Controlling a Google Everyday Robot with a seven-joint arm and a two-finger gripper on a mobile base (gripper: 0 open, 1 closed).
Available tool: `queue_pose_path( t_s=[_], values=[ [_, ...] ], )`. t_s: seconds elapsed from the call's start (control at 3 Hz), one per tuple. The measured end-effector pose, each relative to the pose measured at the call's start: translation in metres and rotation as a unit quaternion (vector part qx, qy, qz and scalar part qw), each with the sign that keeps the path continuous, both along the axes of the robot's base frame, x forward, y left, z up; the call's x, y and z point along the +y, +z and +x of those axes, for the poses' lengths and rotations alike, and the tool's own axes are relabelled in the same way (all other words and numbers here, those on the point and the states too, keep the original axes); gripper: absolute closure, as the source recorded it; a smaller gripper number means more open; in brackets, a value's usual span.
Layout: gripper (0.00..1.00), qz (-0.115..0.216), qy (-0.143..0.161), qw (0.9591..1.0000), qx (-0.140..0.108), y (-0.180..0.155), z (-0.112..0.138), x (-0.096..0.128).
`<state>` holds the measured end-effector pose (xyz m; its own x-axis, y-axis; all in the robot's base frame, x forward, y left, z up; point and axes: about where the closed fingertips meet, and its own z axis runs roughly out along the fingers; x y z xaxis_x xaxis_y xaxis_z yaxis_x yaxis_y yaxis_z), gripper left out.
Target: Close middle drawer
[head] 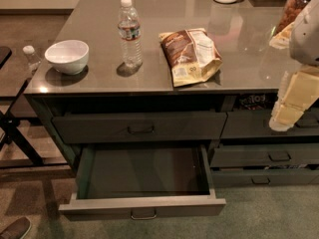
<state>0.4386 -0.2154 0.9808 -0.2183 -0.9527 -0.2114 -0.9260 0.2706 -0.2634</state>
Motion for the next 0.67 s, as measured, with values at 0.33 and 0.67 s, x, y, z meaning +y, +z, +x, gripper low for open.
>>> queue_pose_path(
  t_s=[0.33,0.67],
  values=[
    [0.00,0.000,0.000,1.0000,0.000,0.0000,0.0000,0.0000],
    [0.19,0.000,0.000,1.0000,0.000,0.0000,0.0000,0.0000]
  ],
)
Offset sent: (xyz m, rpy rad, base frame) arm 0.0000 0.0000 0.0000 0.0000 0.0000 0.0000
